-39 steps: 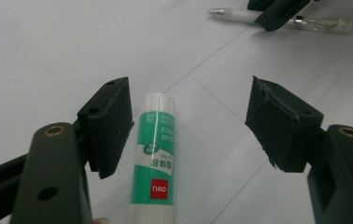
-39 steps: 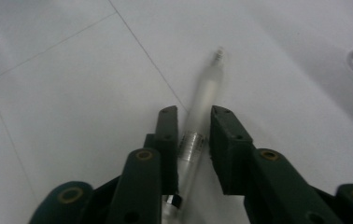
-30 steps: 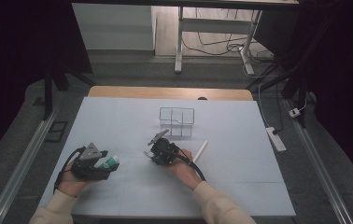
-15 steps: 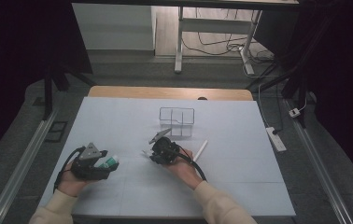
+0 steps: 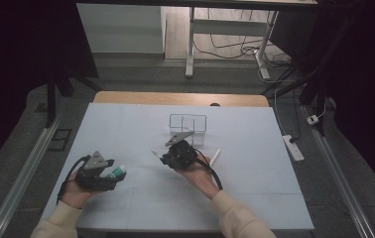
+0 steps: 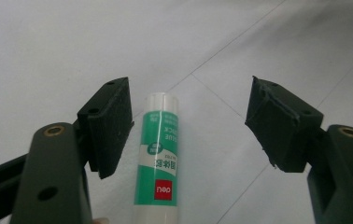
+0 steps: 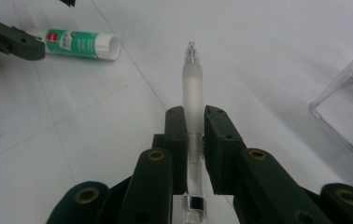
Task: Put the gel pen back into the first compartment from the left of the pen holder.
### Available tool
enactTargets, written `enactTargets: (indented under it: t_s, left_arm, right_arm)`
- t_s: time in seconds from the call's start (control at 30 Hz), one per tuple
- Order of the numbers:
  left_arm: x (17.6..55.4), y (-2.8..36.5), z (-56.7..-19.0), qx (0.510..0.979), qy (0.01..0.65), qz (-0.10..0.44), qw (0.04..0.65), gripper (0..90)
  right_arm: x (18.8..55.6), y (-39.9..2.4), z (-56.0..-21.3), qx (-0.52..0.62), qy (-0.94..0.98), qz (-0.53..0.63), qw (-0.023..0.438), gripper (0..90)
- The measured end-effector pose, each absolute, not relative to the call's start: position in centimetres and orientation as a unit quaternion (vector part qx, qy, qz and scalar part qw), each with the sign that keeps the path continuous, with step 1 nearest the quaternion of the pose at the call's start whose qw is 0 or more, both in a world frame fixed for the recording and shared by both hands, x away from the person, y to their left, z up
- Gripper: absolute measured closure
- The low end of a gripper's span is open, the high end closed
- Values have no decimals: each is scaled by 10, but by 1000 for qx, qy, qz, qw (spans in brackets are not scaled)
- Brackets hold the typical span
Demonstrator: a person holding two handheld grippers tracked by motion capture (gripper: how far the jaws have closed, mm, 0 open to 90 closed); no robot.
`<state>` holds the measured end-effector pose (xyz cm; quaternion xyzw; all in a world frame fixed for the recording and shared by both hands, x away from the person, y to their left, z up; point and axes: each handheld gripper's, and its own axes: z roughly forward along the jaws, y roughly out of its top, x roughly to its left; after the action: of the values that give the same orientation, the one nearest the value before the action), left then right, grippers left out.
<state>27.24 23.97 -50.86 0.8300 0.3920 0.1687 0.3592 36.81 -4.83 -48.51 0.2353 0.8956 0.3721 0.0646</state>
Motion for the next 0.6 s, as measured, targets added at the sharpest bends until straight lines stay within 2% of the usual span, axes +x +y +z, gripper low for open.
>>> enactTargets:
  t_s: [0.27, 0.6]
  left_arm:
    - [273, 239, -509, 832, 390, 168, 357, 311]
    - [273, 239, -509, 832, 390, 169, 357, 311]
  right_arm:
    - [369, -60, -471, 239, 879, 408, 65, 789]
    - [368, -73, -452, 230, 857, 452, 89, 788]
